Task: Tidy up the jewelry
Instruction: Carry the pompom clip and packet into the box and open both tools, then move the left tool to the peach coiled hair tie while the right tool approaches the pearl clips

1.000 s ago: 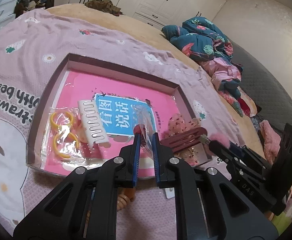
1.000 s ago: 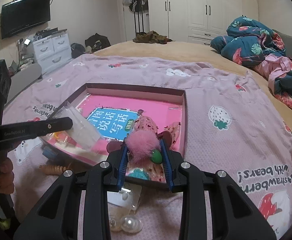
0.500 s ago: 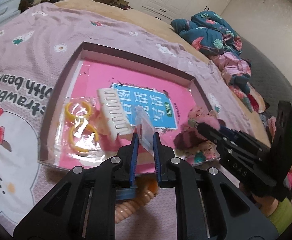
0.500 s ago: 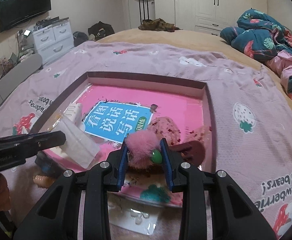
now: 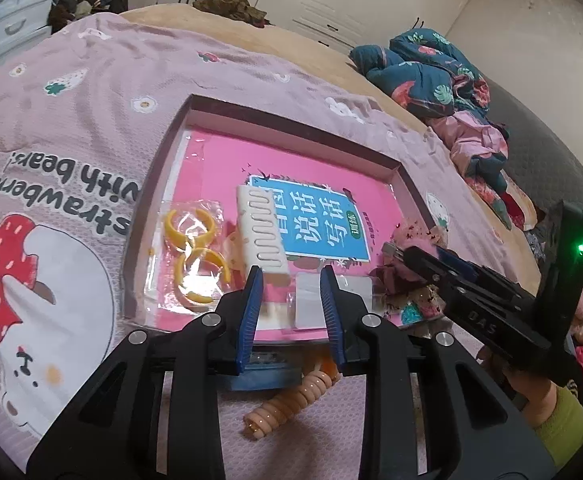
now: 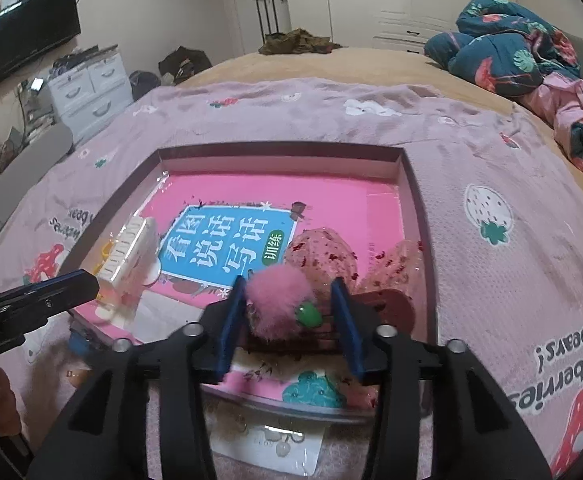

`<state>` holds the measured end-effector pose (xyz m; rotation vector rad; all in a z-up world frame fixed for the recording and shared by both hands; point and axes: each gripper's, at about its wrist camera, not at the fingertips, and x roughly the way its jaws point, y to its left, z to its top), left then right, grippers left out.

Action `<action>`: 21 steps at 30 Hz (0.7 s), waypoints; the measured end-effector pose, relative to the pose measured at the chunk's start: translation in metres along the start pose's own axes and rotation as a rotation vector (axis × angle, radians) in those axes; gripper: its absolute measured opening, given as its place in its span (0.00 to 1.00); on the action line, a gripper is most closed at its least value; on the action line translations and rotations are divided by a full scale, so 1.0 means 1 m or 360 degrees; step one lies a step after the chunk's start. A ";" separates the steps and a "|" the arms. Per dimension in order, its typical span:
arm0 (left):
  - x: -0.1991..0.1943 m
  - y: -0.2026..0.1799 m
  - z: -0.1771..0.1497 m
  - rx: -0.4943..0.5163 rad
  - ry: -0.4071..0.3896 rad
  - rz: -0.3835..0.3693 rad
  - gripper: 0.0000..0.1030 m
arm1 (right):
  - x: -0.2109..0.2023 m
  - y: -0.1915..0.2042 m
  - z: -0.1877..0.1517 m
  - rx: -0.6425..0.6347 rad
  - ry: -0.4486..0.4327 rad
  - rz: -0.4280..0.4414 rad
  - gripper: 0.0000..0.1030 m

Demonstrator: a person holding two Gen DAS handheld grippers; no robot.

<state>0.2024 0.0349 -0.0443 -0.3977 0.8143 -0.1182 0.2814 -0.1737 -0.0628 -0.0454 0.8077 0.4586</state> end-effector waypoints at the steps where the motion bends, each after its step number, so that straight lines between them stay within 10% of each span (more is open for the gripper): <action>1: -0.002 0.001 0.000 -0.0002 -0.0004 -0.0001 0.24 | -0.002 -0.001 -0.001 0.0001 -0.0006 -0.0003 0.46; 21: -0.032 -0.017 -0.007 0.0088 -0.0024 0.0070 0.38 | -0.070 -0.012 -0.027 0.0052 -0.0131 -0.0061 0.86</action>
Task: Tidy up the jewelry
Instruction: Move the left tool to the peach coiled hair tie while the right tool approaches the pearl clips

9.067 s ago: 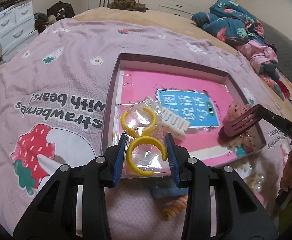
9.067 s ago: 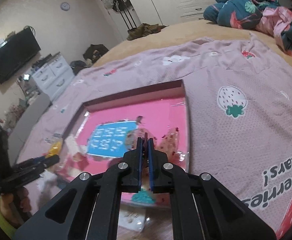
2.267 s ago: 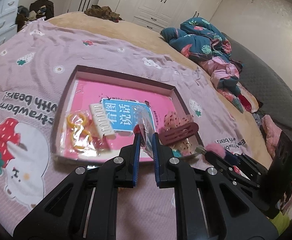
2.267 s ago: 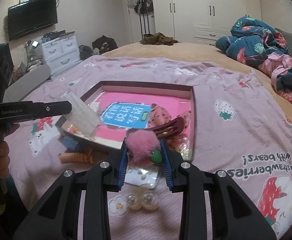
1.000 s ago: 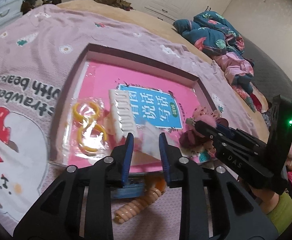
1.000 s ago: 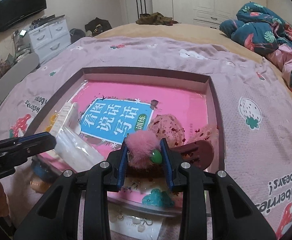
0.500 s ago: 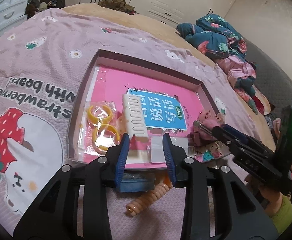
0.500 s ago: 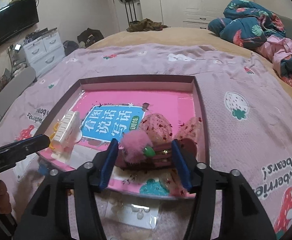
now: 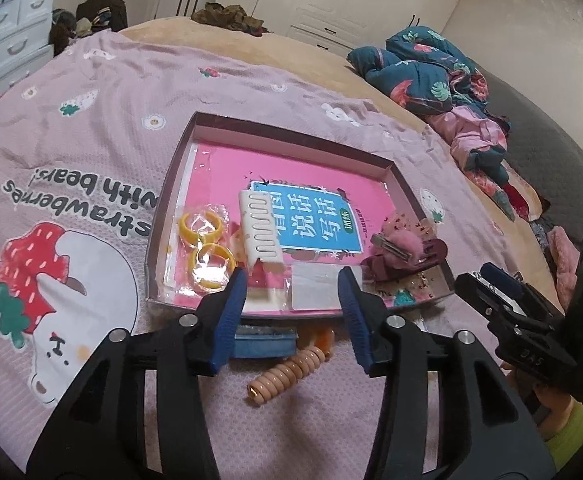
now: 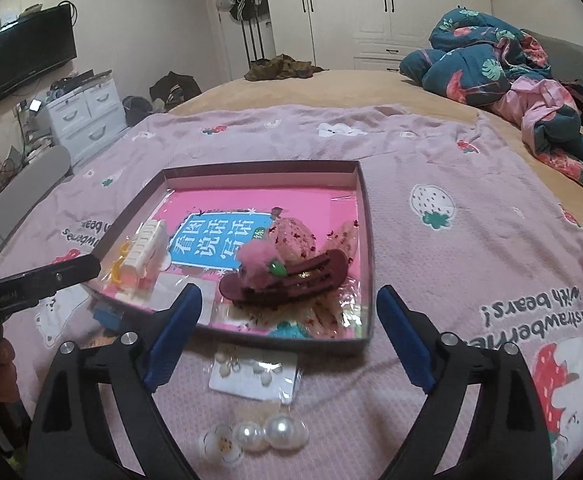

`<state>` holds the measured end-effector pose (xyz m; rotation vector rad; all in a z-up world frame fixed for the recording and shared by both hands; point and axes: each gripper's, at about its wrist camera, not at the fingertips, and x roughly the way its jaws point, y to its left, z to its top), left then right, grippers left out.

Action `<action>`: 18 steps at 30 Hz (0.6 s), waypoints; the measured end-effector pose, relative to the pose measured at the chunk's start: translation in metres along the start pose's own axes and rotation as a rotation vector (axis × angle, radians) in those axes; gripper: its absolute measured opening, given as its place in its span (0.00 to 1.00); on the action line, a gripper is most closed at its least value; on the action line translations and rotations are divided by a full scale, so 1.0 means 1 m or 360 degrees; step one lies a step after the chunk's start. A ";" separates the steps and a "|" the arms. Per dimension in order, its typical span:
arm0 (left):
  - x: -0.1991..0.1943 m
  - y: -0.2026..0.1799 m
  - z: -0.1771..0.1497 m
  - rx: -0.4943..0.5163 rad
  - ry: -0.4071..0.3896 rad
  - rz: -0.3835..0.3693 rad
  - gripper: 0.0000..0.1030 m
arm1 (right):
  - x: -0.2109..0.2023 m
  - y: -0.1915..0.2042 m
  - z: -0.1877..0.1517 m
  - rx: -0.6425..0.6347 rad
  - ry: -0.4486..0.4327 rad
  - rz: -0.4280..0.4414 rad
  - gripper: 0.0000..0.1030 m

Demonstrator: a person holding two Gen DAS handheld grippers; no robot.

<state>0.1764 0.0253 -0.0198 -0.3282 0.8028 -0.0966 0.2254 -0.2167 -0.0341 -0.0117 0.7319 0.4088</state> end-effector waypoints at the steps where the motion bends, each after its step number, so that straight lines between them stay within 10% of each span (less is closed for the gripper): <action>1: -0.003 -0.001 -0.001 0.0006 -0.0004 0.0004 0.38 | -0.004 -0.001 -0.001 0.0000 -0.0003 -0.0005 0.86; 18: -0.050 -0.006 -0.013 0.0072 -0.0089 0.0085 0.61 | -0.055 0.003 -0.013 -0.0076 -0.0064 0.0000 0.93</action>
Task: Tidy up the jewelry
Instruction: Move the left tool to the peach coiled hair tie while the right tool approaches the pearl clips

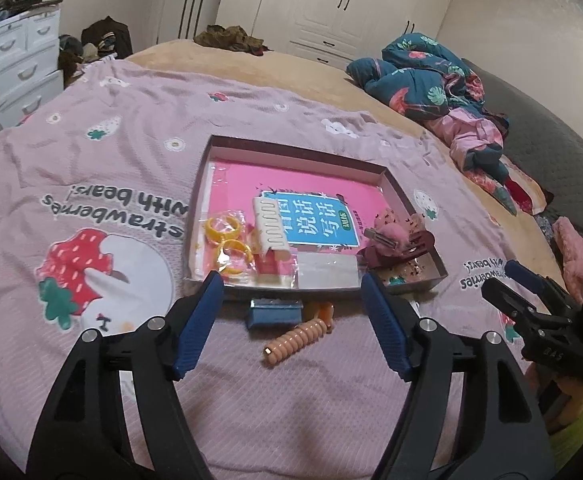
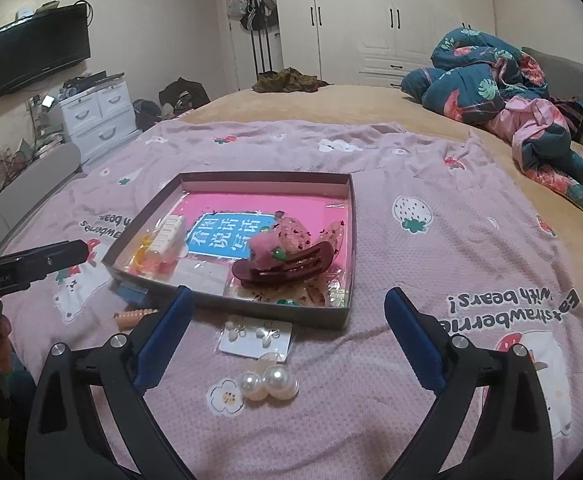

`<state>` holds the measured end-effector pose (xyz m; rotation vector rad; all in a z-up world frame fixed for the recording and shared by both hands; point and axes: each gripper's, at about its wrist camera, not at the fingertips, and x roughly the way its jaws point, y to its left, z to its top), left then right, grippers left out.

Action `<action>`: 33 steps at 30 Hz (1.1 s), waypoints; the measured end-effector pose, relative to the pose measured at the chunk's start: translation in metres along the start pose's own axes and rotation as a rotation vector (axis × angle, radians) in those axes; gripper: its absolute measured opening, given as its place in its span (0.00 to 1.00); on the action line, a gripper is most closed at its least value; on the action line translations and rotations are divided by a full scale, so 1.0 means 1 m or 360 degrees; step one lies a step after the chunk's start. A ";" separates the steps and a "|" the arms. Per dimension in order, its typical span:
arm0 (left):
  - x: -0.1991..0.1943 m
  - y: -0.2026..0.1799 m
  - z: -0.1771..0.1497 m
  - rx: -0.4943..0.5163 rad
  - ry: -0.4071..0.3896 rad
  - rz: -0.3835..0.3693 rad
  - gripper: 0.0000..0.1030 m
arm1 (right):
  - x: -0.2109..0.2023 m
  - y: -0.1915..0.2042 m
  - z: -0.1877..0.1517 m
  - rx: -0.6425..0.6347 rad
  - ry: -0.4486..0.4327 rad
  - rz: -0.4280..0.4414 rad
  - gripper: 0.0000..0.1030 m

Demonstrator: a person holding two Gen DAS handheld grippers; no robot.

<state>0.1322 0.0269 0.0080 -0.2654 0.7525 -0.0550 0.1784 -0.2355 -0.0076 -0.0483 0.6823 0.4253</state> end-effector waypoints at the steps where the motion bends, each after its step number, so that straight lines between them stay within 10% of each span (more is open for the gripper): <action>1: -0.002 0.001 0.000 -0.0003 -0.0005 0.0005 0.63 | -0.002 0.001 0.000 -0.0005 -0.0002 0.0000 0.93; 15: -0.030 0.009 -0.012 0.0011 -0.0035 0.0058 0.83 | -0.023 0.021 -0.012 -0.0072 -0.0003 0.0038 0.93; 33: -0.034 0.018 -0.035 0.0035 0.0023 0.0103 0.83 | -0.020 0.043 -0.038 -0.0156 0.0082 0.0092 0.93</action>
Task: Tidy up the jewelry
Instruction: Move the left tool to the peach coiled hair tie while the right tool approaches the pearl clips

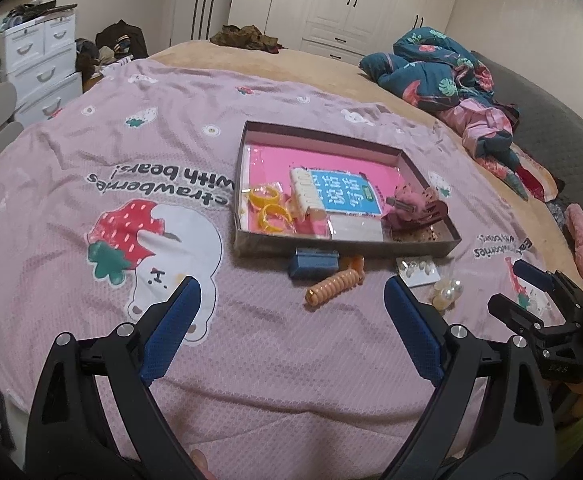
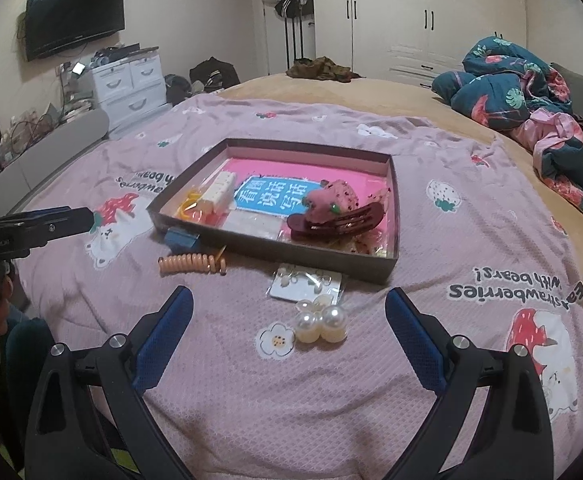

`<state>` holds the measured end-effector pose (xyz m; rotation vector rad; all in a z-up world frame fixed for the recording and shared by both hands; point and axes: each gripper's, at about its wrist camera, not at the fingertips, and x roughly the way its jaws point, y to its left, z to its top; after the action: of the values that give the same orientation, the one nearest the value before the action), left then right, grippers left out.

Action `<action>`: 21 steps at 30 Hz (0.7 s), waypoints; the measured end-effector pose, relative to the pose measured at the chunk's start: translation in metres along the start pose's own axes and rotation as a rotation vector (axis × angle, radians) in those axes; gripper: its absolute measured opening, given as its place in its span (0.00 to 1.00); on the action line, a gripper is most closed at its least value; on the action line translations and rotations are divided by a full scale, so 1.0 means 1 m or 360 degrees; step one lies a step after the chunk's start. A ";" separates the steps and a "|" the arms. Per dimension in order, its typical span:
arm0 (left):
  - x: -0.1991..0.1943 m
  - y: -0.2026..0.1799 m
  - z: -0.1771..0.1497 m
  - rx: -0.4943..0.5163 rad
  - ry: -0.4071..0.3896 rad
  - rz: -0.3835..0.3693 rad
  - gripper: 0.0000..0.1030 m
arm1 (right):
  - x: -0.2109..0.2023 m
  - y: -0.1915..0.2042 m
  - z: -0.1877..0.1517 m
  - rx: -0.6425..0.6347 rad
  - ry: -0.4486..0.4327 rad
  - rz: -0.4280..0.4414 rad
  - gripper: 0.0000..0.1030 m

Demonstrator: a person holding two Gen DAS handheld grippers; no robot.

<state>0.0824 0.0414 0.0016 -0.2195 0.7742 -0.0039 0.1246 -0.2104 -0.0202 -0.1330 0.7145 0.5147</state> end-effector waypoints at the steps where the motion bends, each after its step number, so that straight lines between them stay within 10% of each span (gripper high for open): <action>1: 0.001 0.000 -0.001 0.0000 0.0009 0.0000 0.83 | 0.001 0.001 -0.002 -0.0004 0.0006 0.0003 0.93; 21: 0.057 -0.009 -0.024 0.0057 0.0183 -0.0058 0.83 | 0.040 -0.022 -0.028 0.0081 0.0142 -0.0013 0.93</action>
<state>0.1077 0.0233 -0.0526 -0.2004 0.8836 -0.0651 0.1442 -0.2210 -0.0682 -0.1120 0.8134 0.4844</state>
